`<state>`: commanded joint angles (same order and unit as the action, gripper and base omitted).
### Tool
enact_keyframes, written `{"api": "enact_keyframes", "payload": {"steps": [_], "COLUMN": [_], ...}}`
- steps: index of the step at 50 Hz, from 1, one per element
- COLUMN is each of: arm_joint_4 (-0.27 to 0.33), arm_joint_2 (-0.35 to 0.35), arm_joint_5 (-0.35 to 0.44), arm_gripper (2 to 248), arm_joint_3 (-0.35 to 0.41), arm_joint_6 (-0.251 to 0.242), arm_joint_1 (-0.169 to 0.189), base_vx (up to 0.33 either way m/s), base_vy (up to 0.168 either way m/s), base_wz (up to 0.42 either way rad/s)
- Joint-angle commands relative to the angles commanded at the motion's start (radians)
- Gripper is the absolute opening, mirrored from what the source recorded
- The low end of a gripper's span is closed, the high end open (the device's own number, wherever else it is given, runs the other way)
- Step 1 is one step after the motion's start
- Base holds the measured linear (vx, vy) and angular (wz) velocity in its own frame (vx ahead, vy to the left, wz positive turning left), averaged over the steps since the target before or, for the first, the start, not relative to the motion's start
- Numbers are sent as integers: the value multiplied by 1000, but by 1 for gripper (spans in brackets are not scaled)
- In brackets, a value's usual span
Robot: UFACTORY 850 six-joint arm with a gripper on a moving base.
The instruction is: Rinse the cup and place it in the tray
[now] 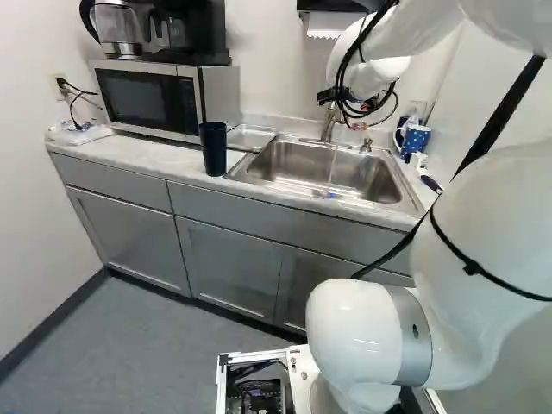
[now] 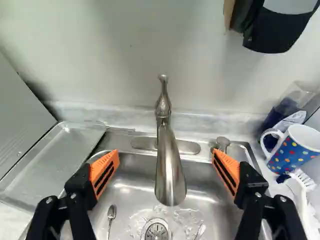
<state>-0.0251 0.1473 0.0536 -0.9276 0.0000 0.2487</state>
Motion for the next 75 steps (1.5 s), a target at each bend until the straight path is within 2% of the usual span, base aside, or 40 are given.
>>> {"api": "enact_keyframes", "payload": {"steps": [29,70,75], "arm_joint_4": [2,45,47], "arm_joint_2": [7,7,7], "arm_joint_5": [-206,-544,-566], "arm_gripper": [247,247,247], "arm_joint_3": [7,7,7], "arm_joint_6": [0,0,0], "arm_joint_1": [1,1,1], "base_vx": [0,0,0], "base_vy": [0,0,0], "base_wz": [0,0,0]}}
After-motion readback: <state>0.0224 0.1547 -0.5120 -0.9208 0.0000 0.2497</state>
